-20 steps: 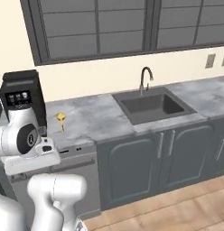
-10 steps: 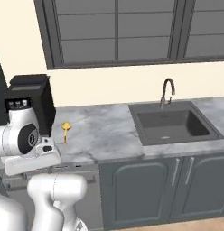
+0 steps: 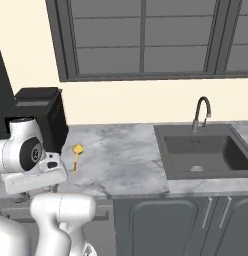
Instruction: Take the fork and place it on the left side of the plate. Then take the spoon and place it on the right side of the plate. Make sure they're directly next to the plate.
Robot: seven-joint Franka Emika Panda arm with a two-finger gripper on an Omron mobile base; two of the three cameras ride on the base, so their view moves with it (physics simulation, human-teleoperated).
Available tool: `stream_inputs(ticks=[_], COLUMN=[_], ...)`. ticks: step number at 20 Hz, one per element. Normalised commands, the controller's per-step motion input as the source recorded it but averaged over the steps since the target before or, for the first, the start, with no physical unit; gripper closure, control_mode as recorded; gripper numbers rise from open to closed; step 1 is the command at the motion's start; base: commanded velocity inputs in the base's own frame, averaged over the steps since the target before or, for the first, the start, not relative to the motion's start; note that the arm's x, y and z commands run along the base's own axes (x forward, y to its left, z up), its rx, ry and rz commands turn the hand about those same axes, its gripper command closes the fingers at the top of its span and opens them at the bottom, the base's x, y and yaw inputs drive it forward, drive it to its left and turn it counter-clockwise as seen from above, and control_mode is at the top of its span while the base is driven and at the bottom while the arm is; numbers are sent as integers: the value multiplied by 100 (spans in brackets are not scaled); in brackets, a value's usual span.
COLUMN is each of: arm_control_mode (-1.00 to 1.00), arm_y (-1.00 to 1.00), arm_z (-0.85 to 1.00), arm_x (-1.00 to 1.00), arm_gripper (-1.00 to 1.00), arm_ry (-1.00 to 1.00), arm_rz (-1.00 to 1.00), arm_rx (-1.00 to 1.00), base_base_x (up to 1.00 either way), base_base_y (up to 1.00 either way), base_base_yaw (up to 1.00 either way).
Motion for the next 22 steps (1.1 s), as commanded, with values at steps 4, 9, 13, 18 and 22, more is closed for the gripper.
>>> stream_inputs(ticks=[4,9,13,18,22], arm_control_mode=[-100,-100,-100,-100,-100], arm_y=[-14,-2,21,29,16], arm_z=[-12,-3,-3,-8,-20], arm_x=[8,80,82,67,47], arm_gripper=[-100,-100,-100,-100,-100], arm_ry=[-11,-12,-15,-11,-3], arm_rz=[6,1,-2,-9,-12], arm_rx=[9,13,7,3,0], base_base_x=[0,0,0,0,0], base_base_y=[0,0,0,0,0], base_base_yaw=[0,0,0,0,0])
